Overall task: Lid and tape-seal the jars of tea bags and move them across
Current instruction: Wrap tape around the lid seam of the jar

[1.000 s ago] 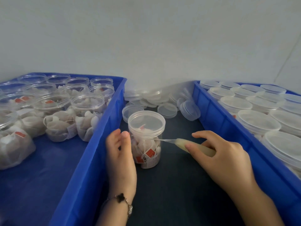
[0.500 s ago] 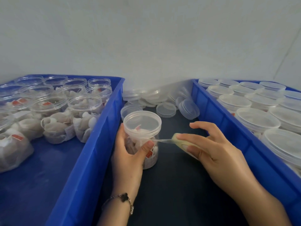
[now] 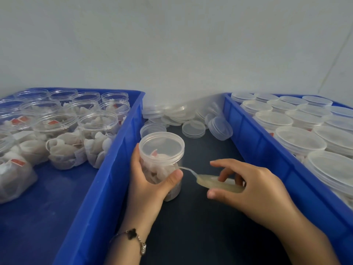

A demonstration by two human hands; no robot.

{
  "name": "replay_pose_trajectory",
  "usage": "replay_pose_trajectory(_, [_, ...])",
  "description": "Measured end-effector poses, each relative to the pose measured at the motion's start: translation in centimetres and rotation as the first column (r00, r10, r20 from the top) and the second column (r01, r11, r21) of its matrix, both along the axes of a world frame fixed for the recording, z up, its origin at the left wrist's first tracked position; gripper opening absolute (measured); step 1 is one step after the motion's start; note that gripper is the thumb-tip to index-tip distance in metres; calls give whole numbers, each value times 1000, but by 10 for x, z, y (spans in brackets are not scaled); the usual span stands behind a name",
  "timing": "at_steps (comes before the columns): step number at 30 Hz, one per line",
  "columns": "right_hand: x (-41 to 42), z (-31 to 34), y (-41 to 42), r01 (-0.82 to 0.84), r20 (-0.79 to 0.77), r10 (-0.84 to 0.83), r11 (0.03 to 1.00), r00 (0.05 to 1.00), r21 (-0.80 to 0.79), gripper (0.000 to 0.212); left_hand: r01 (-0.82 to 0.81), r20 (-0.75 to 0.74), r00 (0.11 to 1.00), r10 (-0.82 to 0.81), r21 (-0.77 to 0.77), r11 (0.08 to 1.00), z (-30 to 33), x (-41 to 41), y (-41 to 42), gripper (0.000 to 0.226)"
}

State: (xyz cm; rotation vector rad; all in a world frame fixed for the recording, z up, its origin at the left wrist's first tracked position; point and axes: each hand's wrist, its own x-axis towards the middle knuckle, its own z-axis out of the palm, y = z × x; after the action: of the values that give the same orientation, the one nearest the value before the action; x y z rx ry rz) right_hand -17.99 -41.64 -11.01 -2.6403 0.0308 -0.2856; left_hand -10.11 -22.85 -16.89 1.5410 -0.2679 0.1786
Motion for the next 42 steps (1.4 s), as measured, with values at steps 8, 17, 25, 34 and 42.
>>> replay_pose_trajectory(8, [5, -9, -6, 66, -139, -86, 988, 987, -141, 93, 23, -18, 1000, -24, -13, 1000, -1, -1, 5, 98])
replay_pose_trajectory(17, [16, -15, -19, 121, 46, -125, 990, 991, 72, 82, 25, -25, 999, -28, -84, 996, 0, 4, 9, 92])
replay_pose_trajectory(25, [41, -11, -17, 75, 34, -75, 997, 997, -14, 90, 115, -18, 992, -122, -215, 970, 9, -2, 11, 81])
replay_pose_trajectory(34, [49, -6, -15, -2, 184, -28, 987, 983, 163, 81, 179, -139, 964, -228, -298, 938, 17, -11, 10, 78])
replay_pose_trajectory(42, [50, -2, -4, -71, 171, 31, 970, 985, 233, 78, 258, -87, 938, -334, -467, 846, 28, -18, 8, 71])
